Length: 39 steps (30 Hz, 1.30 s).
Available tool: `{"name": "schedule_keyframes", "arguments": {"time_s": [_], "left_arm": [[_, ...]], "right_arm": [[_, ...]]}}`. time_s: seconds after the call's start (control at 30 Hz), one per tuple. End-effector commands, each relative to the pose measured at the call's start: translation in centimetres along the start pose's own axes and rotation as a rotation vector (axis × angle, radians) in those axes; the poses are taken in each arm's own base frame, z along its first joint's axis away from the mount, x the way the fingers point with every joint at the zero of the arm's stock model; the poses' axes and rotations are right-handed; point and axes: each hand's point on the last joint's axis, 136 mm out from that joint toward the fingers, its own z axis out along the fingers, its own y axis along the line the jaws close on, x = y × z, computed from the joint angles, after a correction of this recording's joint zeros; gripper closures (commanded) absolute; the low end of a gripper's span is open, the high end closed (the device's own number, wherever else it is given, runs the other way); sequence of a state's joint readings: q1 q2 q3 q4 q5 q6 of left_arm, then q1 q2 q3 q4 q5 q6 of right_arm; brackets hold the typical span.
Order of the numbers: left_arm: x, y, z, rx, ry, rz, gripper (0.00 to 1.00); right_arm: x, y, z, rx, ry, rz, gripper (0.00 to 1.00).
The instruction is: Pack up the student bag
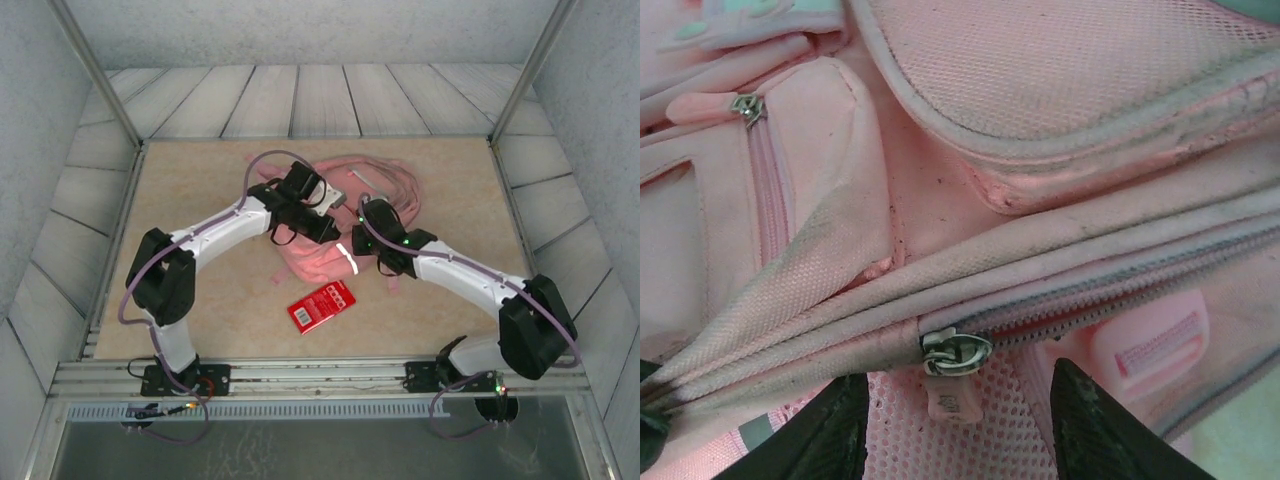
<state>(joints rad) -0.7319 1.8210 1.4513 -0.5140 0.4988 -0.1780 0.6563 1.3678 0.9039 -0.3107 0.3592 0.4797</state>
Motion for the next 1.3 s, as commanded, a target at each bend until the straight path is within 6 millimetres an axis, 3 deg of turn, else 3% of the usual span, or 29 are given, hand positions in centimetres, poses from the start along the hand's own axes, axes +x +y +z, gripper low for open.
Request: {"name": "schedule_keyframes", "arguments": {"time_s": [0.0, 0.43, 1.07, 1.27], "left_arm": [[-3.6, -2.3, -1.0, 0.111, -0.103, 0.030, 1.00], [-4.0, -3.2, -1.2, 0.164, -0.104, 0.037, 1.00], [-3.0, -2.9, -1.2, 0.170, -0.083, 0.017, 1.00], [-2.8, -2.8, -1.4, 0.167, -0.083, 0.015, 1.00]], "right_arm": [[-0.1, -1.0, -0.4, 0.085, 0.032, 0.003, 0.51], [-0.6, -1.6, 0.8, 0.195, 0.054, -0.048, 0.56], [-2.3, -1.6, 0.1, 0.195, -0.001, -0.073, 0.83], [-2.5, -1.7, -0.2, 0.194, -0.010, -0.077, 0.87]]}}
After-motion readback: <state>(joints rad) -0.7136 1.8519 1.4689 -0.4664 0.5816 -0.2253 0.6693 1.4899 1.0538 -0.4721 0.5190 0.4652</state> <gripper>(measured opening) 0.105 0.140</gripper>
